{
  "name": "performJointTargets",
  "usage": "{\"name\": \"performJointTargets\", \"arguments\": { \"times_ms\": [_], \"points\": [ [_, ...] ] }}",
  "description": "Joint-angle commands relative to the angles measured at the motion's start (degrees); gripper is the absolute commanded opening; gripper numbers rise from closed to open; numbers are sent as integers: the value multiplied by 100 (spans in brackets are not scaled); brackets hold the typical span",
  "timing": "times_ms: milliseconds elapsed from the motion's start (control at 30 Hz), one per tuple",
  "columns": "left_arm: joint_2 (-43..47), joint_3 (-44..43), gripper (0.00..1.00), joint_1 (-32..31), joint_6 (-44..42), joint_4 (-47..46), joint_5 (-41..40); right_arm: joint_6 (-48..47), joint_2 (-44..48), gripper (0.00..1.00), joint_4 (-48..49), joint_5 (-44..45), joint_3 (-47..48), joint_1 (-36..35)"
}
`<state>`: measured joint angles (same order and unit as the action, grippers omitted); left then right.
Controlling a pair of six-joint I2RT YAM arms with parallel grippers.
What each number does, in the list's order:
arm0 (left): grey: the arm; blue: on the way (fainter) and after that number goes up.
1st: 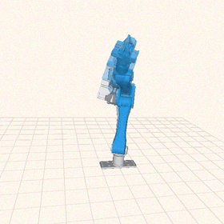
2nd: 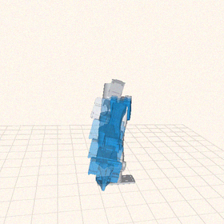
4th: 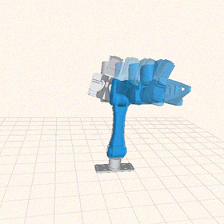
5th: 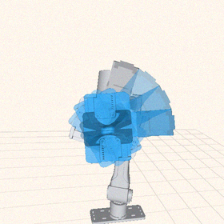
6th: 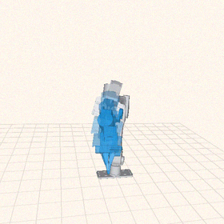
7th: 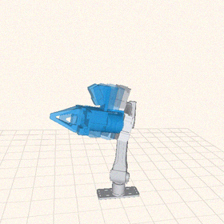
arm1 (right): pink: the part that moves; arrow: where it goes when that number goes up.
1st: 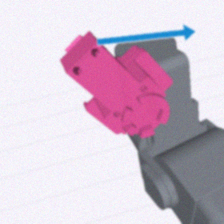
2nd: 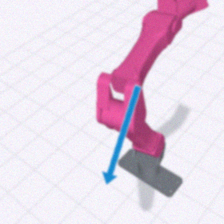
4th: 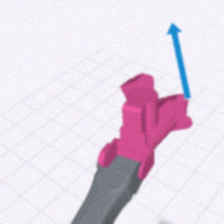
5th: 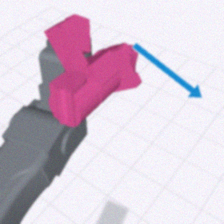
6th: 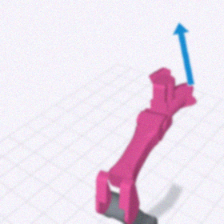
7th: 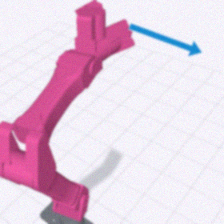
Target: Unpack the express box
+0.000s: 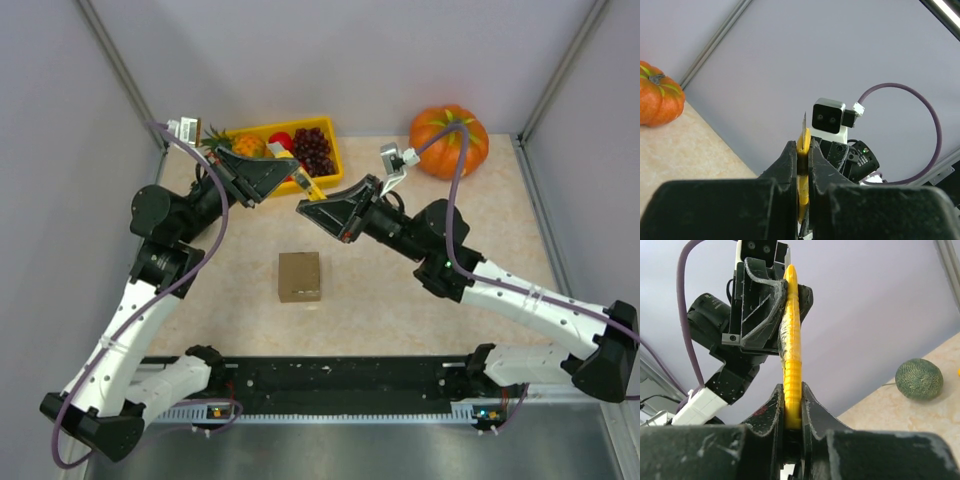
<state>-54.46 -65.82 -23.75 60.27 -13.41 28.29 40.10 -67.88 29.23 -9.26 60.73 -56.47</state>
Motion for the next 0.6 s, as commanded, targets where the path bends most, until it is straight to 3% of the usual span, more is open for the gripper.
{"name": "performJointTargets", "arguments": {
  "times_ms": [0, 33, 67, 200, 233, 300, 567],
  "points": [
    [-3, 17, 12, 19, -234, -258, 139, -160, 204, 0, -57, 99, 220, -75],
    [-12, -70, 19, 37, -339, -215, 202, -160, 222, 0, -197, 91, 246, -58],
    [-38, -132, 43, 54, -497, -136, 299, -160, 266, 0, -373, 56, 307, -57],
    [-319, -624, 66, 589, -965, 278, 1413, -37, 240, 0, -1665, -760, 957, 355],
    [-381, -747, 68, 791, -895, 112, 1964, -11, 249, 0, -1945, -1162, 1115, 547],
    [-539, -879, 73, 872, -894, 67, 2284, -10, 292, 0, -2324, -1481, 1396, 715],
    [-865, -968, 72, 872, -209, -899, 3612, 59, 354, 0, -3107, -2326, 1661, 971]
  ]
}}
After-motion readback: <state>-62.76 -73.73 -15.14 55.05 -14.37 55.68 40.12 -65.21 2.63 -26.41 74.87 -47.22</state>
